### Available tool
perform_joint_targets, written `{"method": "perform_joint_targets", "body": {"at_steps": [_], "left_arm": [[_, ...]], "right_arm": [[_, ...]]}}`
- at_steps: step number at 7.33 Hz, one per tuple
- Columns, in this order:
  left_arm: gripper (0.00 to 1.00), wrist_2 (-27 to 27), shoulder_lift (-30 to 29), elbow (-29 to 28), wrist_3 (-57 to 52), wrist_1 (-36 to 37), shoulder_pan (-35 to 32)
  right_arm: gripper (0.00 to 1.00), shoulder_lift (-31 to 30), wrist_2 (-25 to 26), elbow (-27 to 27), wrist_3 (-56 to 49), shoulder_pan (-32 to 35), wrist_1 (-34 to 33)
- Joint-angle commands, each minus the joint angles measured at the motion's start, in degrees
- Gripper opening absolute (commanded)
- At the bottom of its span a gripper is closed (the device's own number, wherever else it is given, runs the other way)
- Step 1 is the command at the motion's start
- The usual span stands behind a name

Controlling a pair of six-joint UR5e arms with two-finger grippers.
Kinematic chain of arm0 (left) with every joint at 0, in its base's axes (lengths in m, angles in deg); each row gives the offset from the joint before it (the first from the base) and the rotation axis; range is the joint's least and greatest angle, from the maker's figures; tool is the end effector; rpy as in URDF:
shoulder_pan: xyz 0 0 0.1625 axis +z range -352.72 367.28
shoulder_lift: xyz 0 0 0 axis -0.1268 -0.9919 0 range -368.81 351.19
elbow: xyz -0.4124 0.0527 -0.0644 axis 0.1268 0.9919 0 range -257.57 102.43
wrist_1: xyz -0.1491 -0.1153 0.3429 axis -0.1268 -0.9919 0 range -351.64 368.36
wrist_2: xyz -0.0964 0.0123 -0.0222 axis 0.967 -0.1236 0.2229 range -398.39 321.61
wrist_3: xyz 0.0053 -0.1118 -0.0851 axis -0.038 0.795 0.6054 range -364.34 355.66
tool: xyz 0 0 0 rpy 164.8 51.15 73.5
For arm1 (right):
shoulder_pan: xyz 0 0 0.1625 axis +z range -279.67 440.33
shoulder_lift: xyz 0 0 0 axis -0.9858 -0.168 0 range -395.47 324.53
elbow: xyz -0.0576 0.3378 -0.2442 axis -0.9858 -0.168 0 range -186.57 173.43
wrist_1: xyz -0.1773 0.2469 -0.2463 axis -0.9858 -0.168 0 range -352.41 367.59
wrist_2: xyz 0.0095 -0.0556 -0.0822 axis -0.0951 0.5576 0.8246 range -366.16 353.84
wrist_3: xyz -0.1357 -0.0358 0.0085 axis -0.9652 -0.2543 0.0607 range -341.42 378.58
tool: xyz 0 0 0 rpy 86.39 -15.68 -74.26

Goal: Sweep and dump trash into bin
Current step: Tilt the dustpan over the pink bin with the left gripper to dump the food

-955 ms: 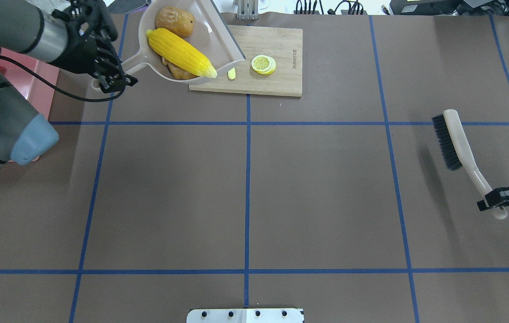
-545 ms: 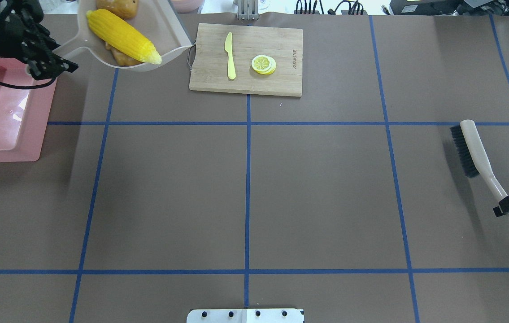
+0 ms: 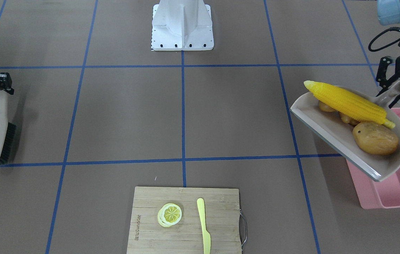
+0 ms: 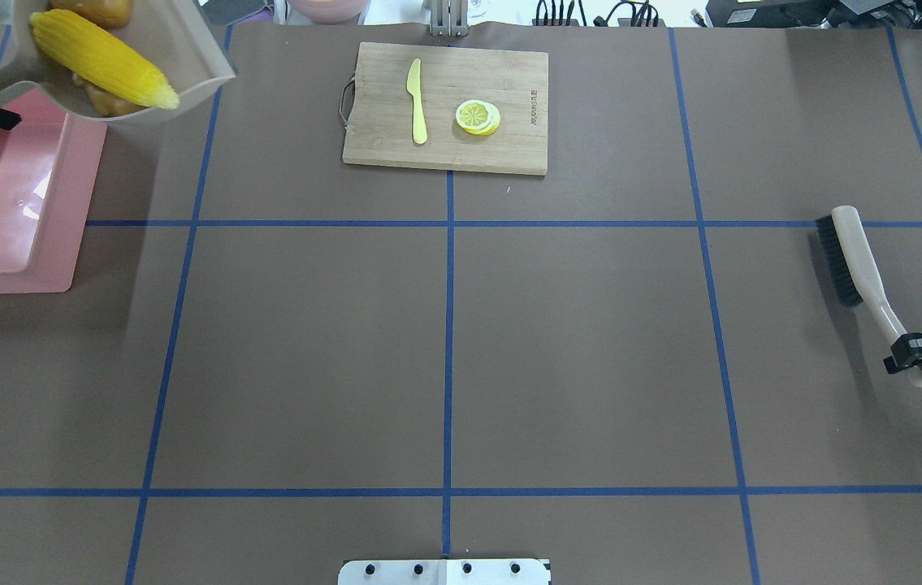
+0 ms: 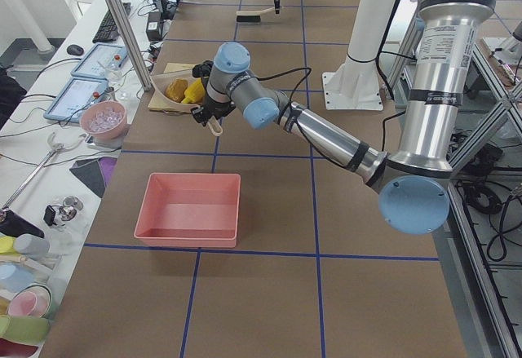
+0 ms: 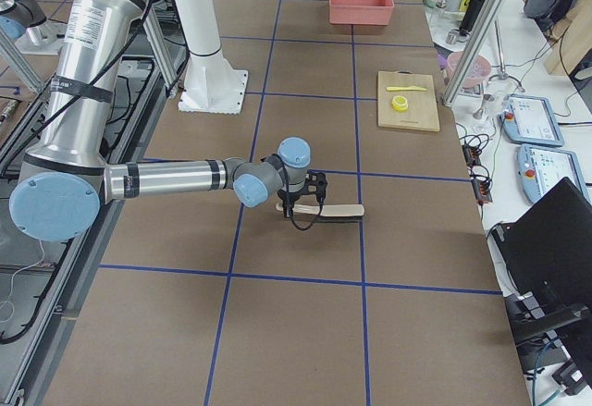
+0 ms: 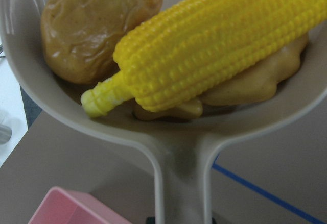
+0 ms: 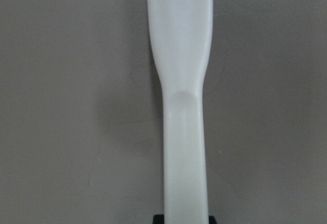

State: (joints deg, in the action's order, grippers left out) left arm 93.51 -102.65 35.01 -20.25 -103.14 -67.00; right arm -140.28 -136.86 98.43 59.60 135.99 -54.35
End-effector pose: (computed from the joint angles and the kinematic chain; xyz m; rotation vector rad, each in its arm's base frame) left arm 0.0980 -0.4941 0.4147 0.8203 0.7042 0.8039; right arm -0.1905 -0.3526 0.6148 -0.0515 -0.8380 -0.0655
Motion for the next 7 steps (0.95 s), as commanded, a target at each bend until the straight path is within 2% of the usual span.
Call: {"method": "perform_joint_targets", "body": {"at_steps": [1, 2, 3, 4, 5, 7], "left_arm": [[0.00, 6.6, 6.5, 0.1, -5.3, 0.3, -5.3], [0.00, 10.7, 9.0, -0.2, -5.4, 1.7, -6.2], [0.00, 12.3, 9.9, -0.6, -5.6, 2.6, -8.3], [0.00, 17.8, 11.0, -2.3, -5.8, 7.4, -11.2], [0.00, 18.7, 11.4, -3.3, -7.4, 8.2, -12.5], [0.00, 18.6, 11.5, -5.3, -16.0, 14.9, -15.8]], "right_arm": [[0.00, 0.2, 0.0, -0.1, 0.0, 0.1, -0.5], [0.00, 0.3, 0.0, -0.1, 0.0, 0.1, -1.1], [0.00, 0.3, 0.0, -0.1, 0.0, 0.1, -1.1], [0.00, 0.5, 0.1, -0.1, 0.0, 0.1, -1.3], [0.00, 1.6, 0.4, -0.1, 0.0, 0.1, -2.8], [0.00, 2.8, 0.4, -0.1, 0.0, 0.1, -4.9]]}}
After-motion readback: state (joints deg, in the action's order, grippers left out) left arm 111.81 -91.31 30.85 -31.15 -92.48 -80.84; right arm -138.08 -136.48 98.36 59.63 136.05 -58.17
